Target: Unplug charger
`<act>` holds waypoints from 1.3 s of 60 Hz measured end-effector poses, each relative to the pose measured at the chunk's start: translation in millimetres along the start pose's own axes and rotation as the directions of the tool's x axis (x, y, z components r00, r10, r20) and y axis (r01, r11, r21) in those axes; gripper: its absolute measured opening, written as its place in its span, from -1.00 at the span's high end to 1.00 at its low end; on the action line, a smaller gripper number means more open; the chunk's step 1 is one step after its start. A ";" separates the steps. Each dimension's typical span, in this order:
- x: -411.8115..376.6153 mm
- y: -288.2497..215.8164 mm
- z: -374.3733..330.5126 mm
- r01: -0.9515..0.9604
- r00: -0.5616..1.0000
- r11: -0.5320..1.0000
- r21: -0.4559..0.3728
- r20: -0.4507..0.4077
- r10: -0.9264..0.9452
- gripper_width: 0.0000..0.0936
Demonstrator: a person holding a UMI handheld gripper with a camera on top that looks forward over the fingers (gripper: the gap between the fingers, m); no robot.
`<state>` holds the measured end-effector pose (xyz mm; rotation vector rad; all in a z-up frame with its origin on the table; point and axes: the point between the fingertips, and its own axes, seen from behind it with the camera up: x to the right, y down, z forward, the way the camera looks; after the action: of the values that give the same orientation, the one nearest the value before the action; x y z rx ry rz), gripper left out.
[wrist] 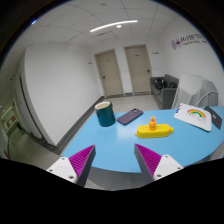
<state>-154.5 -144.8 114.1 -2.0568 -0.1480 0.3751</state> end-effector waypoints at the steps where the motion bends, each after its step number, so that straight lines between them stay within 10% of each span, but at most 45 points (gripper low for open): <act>1: 7.3 -1.4 6.1 0.001 1.000 1.000 0.004 -0.008 -0.001 -0.72; 26: 193.9 -31.0 162.5 -0.025 0.945 0.999 0.025 -0.327 0.032 -0.51; 33: 181.2 -35.7 183.7 0.028 0.964 0.999 0.019 -0.266 -0.022 0.50; 42: 185.6 -40.6 185.4 0.069 0.958 0.995 0.070 -0.282 -0.046 0.84; 60: 234.5 -178.7 93.4 0.170 0.921 0.969 0.177 -0.378 -0.093 0.87; 78: 320.3 -37.4 92.9 -0.049 0.899 0.989 -0.142 -0.438 -0.018 0.87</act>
<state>119.7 33.7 39.6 -2.2382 0.1192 -0.1022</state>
